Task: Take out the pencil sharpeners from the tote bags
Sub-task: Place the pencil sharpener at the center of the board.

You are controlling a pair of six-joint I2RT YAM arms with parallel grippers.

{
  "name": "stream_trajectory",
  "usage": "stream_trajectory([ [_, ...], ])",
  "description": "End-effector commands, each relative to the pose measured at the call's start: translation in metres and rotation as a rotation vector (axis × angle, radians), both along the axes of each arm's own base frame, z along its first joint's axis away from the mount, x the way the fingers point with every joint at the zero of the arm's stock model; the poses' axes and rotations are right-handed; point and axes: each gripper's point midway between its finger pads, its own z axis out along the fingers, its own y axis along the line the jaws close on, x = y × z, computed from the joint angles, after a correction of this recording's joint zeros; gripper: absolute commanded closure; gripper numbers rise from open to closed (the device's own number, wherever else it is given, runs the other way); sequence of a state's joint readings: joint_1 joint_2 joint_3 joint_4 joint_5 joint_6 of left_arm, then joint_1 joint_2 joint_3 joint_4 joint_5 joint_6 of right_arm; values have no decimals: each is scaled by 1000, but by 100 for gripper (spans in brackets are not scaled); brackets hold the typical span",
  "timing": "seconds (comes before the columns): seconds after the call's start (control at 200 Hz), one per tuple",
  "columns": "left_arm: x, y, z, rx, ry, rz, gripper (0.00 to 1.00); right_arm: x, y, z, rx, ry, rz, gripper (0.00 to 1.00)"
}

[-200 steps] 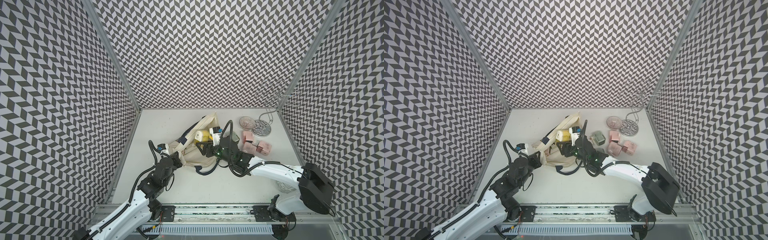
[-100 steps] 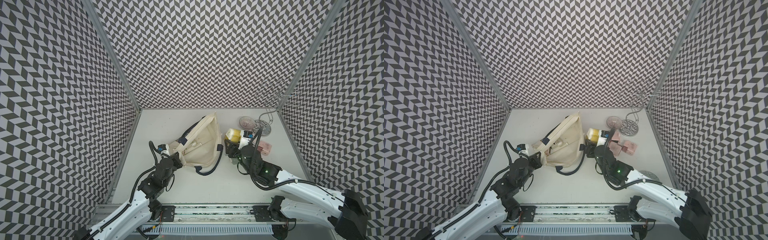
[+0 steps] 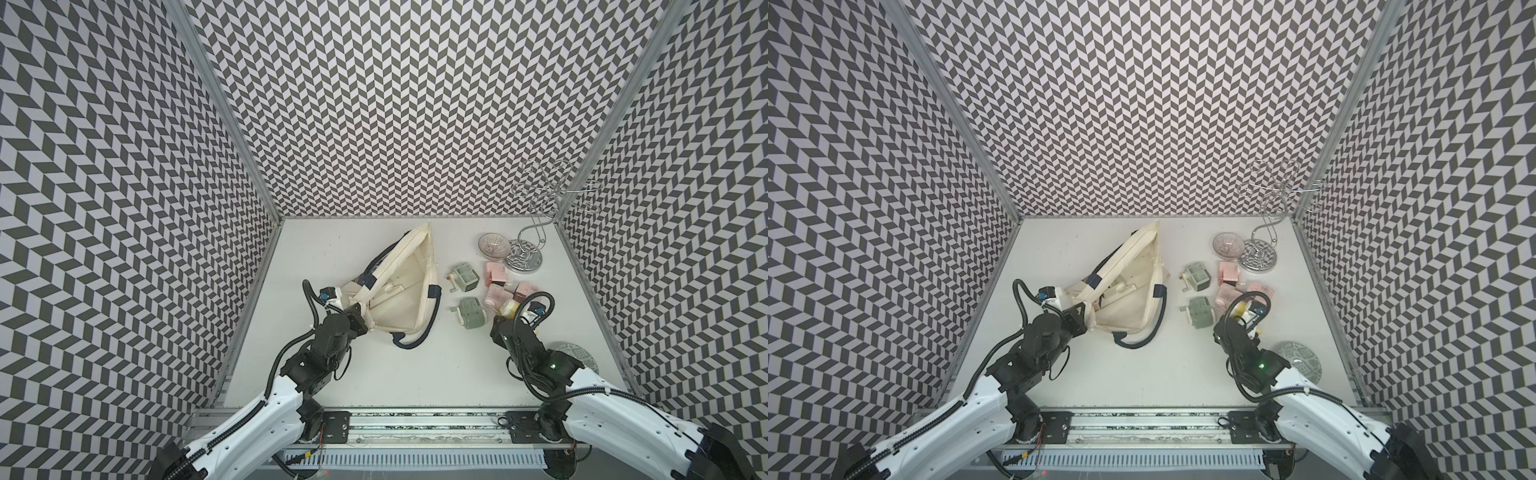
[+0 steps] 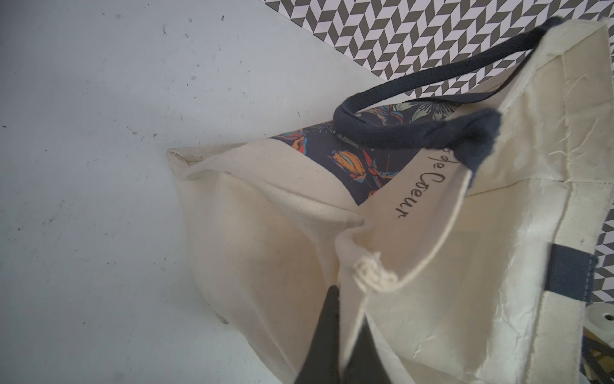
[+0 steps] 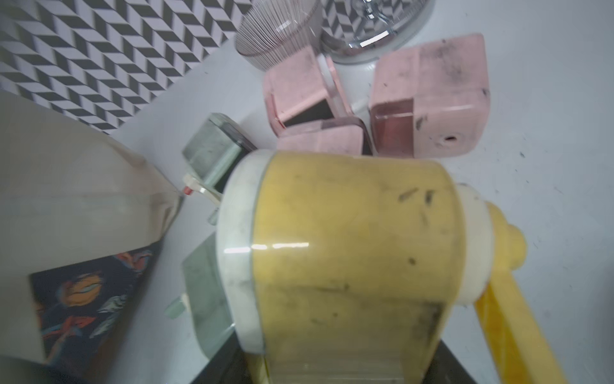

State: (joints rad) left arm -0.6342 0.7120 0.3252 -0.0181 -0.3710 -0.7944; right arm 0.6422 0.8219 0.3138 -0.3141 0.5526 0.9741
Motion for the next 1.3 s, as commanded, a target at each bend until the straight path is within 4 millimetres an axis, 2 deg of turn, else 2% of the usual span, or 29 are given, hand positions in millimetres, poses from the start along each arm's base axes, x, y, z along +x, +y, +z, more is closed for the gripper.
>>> stream_trajectory([
  [0.0, -1, 2, -4, 15, 5, -5, 100, 7, 5, -2, 104, 19, -27, 61],
  [0.22, -4, 6, -6, 19, 3, 7, 100, 12, -5, -18, 137, 108, -50, 59],
  [0.461, -4, 6, -8, 20, 6, 7, 100, 18, -12, -13, 171, 102, -70, 55],
  [0.696, -4, 6, -7, 18, 4, 6, 100, 20, -9, -20, 225, 147, -51, 53],
  [0.856, -4, 6, -8, 19, 5, 8, 100, 23, -19, -12, 189, 128, -89, 44],
  [1.002, -4, 6, -8, 20, 6, 7, 100, 25, -23, -1, 171, 104, -105, 40],
  [1.062, -4, 5, -8, 18, 7, 7, 100, 25, -27, 2, 164, 99, -123, 34],
  [1.107, -4, 5, -8, 18, 6, 6, 100, 23, -30, 3, 157, 100, -147, 30],
  [1.292, -3, 5, -9, 20, 9, 5, 100, 21, -35, -9, 165, 129, -170, 30],
])
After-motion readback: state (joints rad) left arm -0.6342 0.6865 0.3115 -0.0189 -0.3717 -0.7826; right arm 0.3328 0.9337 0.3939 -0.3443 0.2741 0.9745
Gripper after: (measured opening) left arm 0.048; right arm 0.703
